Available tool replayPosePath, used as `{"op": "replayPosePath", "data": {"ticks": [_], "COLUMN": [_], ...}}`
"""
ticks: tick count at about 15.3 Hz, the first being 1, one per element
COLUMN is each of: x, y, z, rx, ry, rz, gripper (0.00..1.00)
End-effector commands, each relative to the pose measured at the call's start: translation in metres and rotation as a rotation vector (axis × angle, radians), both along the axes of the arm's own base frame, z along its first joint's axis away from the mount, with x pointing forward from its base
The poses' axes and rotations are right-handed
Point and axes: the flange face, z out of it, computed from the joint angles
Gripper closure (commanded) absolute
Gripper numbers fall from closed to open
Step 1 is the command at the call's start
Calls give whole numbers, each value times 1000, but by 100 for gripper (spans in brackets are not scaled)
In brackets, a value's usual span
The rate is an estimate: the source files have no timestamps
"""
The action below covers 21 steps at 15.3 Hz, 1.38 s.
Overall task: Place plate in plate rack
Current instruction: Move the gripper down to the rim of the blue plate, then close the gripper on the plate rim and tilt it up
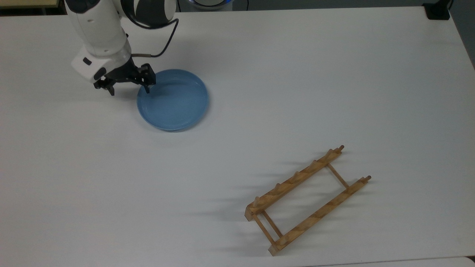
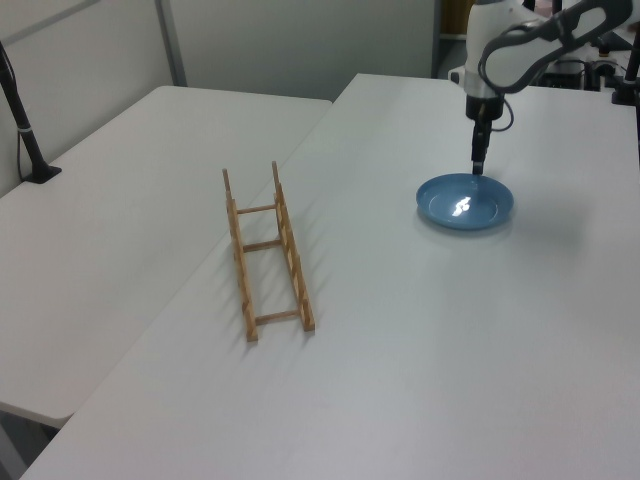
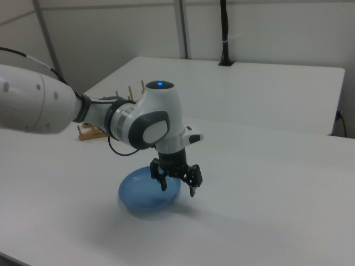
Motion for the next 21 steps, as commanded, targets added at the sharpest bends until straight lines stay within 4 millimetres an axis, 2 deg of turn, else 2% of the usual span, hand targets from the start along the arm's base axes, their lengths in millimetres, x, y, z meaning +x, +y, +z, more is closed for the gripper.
{"op": "replayPosePath", "data": {"ticks": [1,2,4,5,9,11,14,16,18,21], "x": [4,4,4,5,7,8,11,15,27,41], "y": [3,3,4,5,6,10,19,18,14,15], "z": [-18,-21,-21,-20,-18,-18,-18,-7,22,84], "rx": [-16,-15,-14,-14,-11,-10,-10,-11,-15,-3], "ry": [3,8,3,0,-8,-8,-7,-25,-70,-141], "rz": [-77,-100,-173,-204,-232,-228,-217,-218,-224,-232], "gripper": [0,2,30,48,87,100,100,100,100,100]}}
